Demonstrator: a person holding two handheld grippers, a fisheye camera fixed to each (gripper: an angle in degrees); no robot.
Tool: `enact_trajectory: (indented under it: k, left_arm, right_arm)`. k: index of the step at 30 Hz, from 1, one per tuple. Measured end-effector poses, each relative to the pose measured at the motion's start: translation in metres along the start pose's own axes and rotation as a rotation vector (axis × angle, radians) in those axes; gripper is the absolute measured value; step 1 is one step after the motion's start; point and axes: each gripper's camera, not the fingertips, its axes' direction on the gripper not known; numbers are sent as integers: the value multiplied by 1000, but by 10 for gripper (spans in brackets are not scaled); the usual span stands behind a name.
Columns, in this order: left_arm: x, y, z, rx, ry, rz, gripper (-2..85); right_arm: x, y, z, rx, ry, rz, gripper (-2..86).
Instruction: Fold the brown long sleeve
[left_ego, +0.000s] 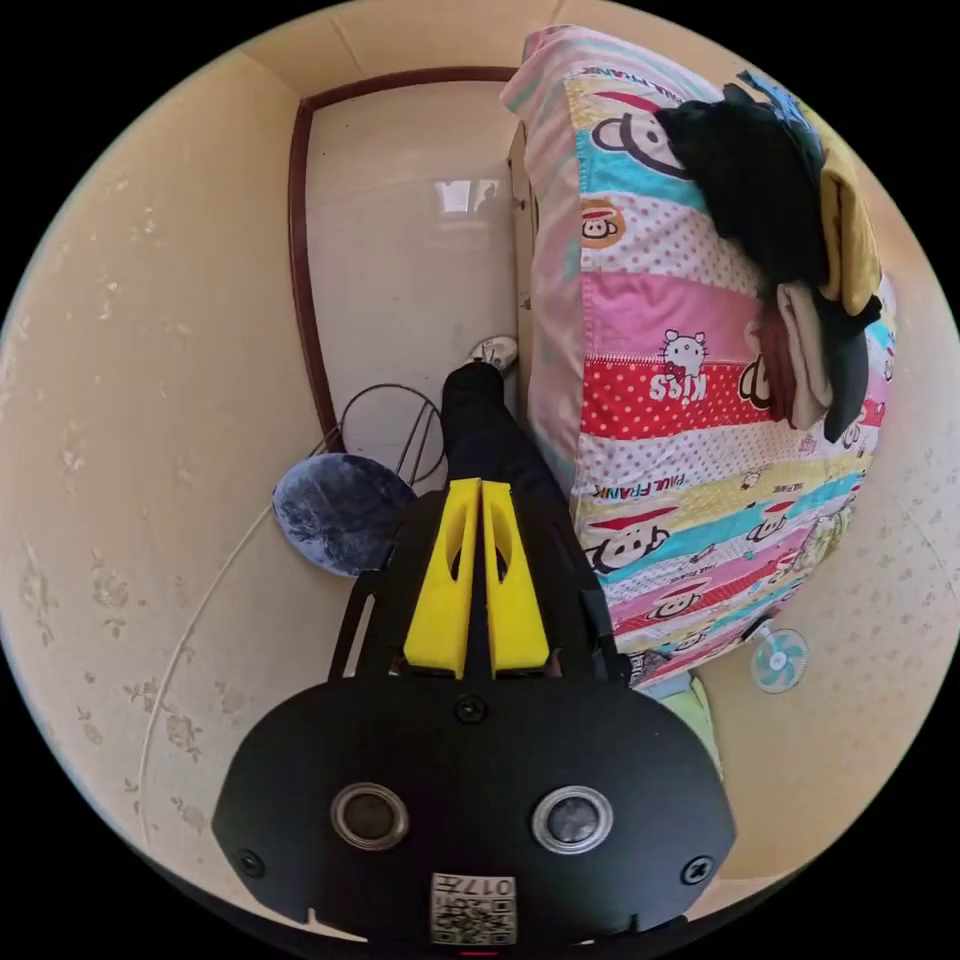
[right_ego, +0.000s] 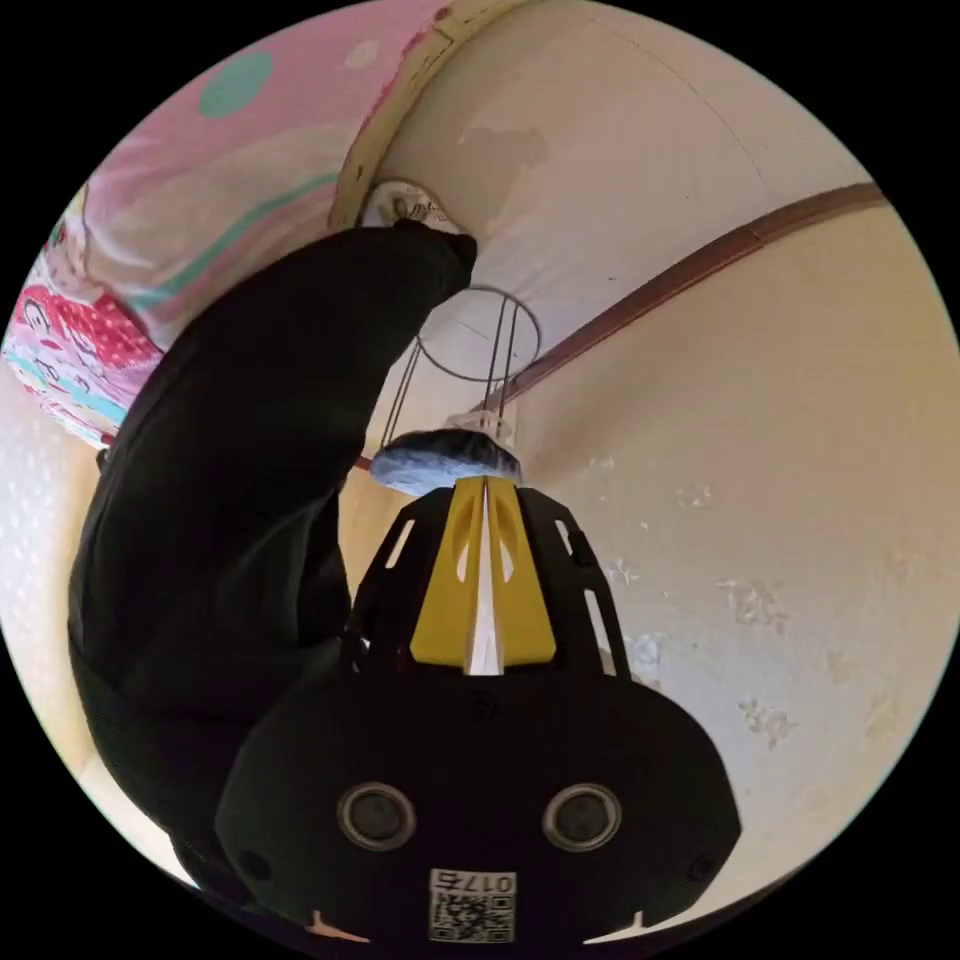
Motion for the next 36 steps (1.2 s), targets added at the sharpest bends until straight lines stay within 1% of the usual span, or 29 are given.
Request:
enact_trajectory:
  k: [1, 2, 4, 5, 7, 8, 9, 10, 12, 15, 16, 17, 18, 20, 23, 26, 28, 30, 31, 32, 33, 35, 36]
  left_arm:
    - [-7, 9, 13, -35, 26, -18, -9]
    - [-12, 17, 30, -78, 40, -26, -9]
    - [-14, 25, 53, -134, 48, -29, -7]
    - [-13, 28, 64, -163, 52, -30, -6]
    - [-8, 28, 74, -192, 85, -16, -4]
    - [-2, 25, 74, -197, 115, 6, -2]
    - [2, 23, 73, -194, 128, 21, -1]
    - [10, 18, 67, -182, 142, 56, 2]
    - [25, 10, 53, -152, 126, 118, 12]
    - [70, -2, 11, -22, 78, 297, 38]
    - [94, -4, -12, 58, 84, 395, 47]
    - [119, -3, -40, 160, 96, 491, 54]
    - [131, -2, -56, 214, 104, 533, 56]
    - [176, 1, -120, 405, 170, 665, 73]
    - [230, -6, -188, 519, 270, 781, 93]
    - [279, -23, -232, 590, 283, 848, 100]
    - [306, -40, -241, 591, 263, 851, 105]
    - [329, -61, -229, 531, 218, 841, 106]
    - [341, -78, -206, 446, 135, 812, 94]
    - [345, -86, -179, 413, 34, 773, 79]
    - [343, -82, -169, 445, 26, 786, 69]
    - [321, -53, -150, 641, 67, 776, 53]
    - [317, -47, -147, 662, 69, 764, 51]
  right_arm:
    - [-37, -16, -6, -22, 93, -48, 5]
    - [-57, -24, -11, -22, 132, -74, 5]
    - [-143, -47, -44, 38, 234, -179, 5]
    - [-166, -51, -54, 65, 245, -207, 5]
    - [-260, -53, -93, 186, 255, -326, 4]
    - [-282, -52, -101, 215, 253, -355, 4]
    - [-325, -46, -113, 269, 250, -409, 4]
    - [-366, -37, -120, 321, 249, -463, 4]
    - [-420, -19, -119, 393, 263, -545, 4]
    - [-485, 12, -90, 487, 305, -650, 4]
    - [-502, 24, -73, 528, 320, -684, 4]
    - [-509, 29, -63, 547, 327, -696, 4]
    - [-518, 37, -44, 577, 333, -707, 5]
    - [-524, 40, -15, 605, 319, -700, 5]
    - [-521, 32, 25, 615, 238, -655, 4]
    - [-503, 26, 48, 649, 90, -581, 4]
    - [-486, 28, 63, 700, -37, -549, 3]
    - [-475, 29, 76, 732, -89, -521, 3]
    - [-470, 29, 85, 746, -98, -499, 4]
    - [-467, 29, 91, 751, -96, -486, 4]
    - [-464, 28, 101, 758, -86, -461, 3]
    - [-459, 28, 117, 765, -56, -433, 3]
    - [-457, 27, 127, 770, -31, -422, 4]
